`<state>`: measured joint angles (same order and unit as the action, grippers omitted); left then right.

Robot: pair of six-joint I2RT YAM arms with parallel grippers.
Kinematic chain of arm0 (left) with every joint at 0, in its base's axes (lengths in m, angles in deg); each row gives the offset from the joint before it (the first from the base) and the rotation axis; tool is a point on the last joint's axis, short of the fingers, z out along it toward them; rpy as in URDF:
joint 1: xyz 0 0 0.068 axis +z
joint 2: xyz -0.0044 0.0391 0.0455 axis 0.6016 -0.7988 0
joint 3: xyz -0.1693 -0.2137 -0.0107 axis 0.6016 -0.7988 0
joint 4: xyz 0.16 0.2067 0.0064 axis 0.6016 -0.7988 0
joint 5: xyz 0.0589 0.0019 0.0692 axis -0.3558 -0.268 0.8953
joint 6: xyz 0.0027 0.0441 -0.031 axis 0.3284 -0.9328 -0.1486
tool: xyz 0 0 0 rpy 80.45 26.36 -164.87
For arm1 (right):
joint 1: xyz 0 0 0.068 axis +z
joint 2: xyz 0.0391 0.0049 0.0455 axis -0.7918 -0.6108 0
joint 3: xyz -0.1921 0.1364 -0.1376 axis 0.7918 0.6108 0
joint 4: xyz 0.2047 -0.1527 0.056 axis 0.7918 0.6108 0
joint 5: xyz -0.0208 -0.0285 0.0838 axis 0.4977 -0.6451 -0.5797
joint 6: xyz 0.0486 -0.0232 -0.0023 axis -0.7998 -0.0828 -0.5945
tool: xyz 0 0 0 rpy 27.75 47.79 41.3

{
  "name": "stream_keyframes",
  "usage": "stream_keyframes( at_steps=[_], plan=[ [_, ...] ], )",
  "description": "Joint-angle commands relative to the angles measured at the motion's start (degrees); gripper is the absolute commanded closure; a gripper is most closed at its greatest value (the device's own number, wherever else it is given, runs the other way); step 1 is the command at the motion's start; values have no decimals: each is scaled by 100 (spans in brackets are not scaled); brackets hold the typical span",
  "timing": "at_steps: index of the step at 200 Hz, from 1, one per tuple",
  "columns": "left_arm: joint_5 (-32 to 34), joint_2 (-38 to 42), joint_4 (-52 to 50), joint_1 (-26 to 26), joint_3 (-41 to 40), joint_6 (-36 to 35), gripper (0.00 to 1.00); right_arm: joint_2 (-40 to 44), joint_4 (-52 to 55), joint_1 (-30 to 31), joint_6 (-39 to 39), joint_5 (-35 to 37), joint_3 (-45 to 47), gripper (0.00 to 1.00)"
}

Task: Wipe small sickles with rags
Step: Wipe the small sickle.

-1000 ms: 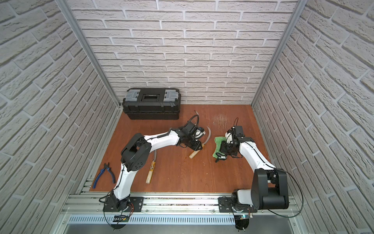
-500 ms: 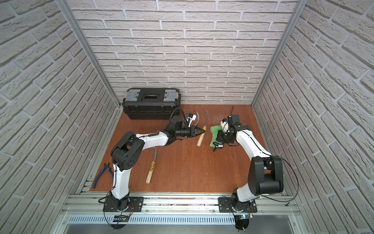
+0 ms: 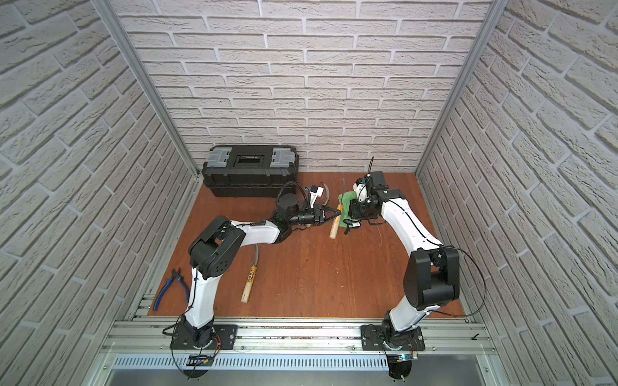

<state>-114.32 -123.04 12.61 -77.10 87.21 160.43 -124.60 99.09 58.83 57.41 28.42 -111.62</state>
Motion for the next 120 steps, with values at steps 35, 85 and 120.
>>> stream_keyframes(
  at_steps=[35, 85, 120],
  plan=[
    [-80, -233, 692, 170, 165, 173, 100, 333, 74, 604, 217, -14, -26, 97],
    [-106, -397, 712, 230, 438, 244, 100, 553, 79, 1069, 311, -37, 161, 97],
    [-81, -474, 890, 311, 592, 411, 100, 655, -103, 1309, 192, -342, 590, 97]
  ],
)
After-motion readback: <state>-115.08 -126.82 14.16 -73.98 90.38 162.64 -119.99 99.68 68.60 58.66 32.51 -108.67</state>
